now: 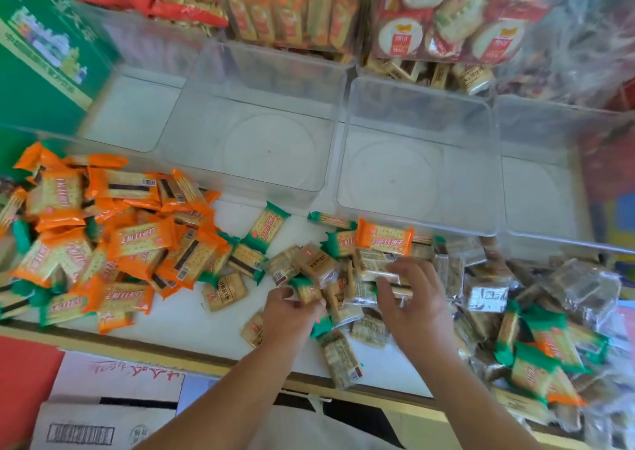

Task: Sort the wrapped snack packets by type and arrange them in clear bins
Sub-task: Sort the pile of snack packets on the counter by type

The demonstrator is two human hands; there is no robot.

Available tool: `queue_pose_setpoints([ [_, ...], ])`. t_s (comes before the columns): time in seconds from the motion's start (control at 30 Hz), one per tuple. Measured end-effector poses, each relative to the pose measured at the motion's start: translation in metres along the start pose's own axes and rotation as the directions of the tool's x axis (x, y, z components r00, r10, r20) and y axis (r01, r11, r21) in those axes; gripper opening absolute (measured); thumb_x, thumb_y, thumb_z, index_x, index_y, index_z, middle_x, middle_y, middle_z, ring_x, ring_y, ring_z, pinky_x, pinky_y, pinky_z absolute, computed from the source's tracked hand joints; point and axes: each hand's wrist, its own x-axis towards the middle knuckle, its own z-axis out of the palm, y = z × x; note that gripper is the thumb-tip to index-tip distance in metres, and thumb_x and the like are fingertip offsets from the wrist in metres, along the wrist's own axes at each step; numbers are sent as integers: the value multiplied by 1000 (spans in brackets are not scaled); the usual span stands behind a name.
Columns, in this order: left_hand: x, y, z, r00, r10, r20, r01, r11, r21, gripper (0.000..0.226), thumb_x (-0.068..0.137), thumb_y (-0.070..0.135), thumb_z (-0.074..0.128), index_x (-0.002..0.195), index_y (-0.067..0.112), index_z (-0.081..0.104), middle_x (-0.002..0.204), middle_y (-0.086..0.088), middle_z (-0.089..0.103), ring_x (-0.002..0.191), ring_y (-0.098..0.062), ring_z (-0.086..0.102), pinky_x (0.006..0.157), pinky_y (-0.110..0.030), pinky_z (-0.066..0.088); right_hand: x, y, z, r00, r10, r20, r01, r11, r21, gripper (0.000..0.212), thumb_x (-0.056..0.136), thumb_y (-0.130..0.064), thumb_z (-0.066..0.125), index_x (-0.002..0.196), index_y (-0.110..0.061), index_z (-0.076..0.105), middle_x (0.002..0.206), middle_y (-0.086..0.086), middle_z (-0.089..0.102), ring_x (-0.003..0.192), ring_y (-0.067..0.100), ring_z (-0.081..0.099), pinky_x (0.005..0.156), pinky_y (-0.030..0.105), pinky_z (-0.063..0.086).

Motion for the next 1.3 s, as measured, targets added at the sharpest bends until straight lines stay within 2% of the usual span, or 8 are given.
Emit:
queue_pose_setpoints([
  [0.23,-49,32,-41,941,337,7,-331,919,213,22,89,38,79,83,19,68,63,12,65,65,-2,65,49,-20,46,74,15,12,937,4,350,92,962,-258,49,102,-41,48,144,-14,47,140,7,54,137,28,43,112,50,42],
  [0.37,-15,71,-32,739,641,210,-634,553,541,38,88,55,72,88,17,66,111,8,62,105,-10,55,86,-29,48,77,21,18,897,106,430,68,927,-369,55,102,-46,43,150,-19,38,139,6,40,131,27,36,114,44,36],
  [0.5,22,110,11,654,552,517,-728,271,630,42,95,51,64,112,12,69,166,-2,27,153,-18,13,123,-36,18,77,33,10,882,207,424,-86,954,-287,44,99,-36,58,139,-23,48,134,2,46,127,25,41,106,44,43],
  [0.63,49,115,27,635,437,637,-721,37,692,58,93,55,66,137,18,56,167,-7,28,158,-26,5,128,-41,5,80,35,-2,863,265,430,-196,960,-198,26,98,-38,62,120,-29,50,112,-5,61,103,20,58,84,38,52],
  [0.73,55,118,30,673,442,593,-695,105,711,76,84,57,75,142,18,45,145,-3,53,144,-25,39,126,-39,10,76,34,-7,918,226,326,-221,974,-53,26,95,-40,67,114,-24,58,102,-9,58,89,14,59,69,31,50],
  [0.83,58,121,34,781,329,531,-619,298,726,102,75,57,81,155,20,32,147,-5,47,134,-25,47,115,-39,38,69,35,-7,940,199,277,-224,973,59,24,91,-26,73,113,-18,66,99,-9,57,86,7,57,67,18,43],
  [1.03,57,120,40,814,187,551,-578,359,732,82,81,45,73,152,25,37,137,-3,51,125,-24,50,105,-40,45,66,31,-8,874,331,355,-410,896,173,25,92,-24,72,113,-33,63,107,-10,64,93,1,61,70,16,43],
  [1.3,30,115,8,770,512,381,-627,495,601,41,83,32,74,121,30,59,93,12,65,82,-9,63,72,-32,56,73,11,-24,856,363,369,-464,854,237,16,91,-33,74,102,-36,63,85,-13,69,75,4,65,60,22,46],
])
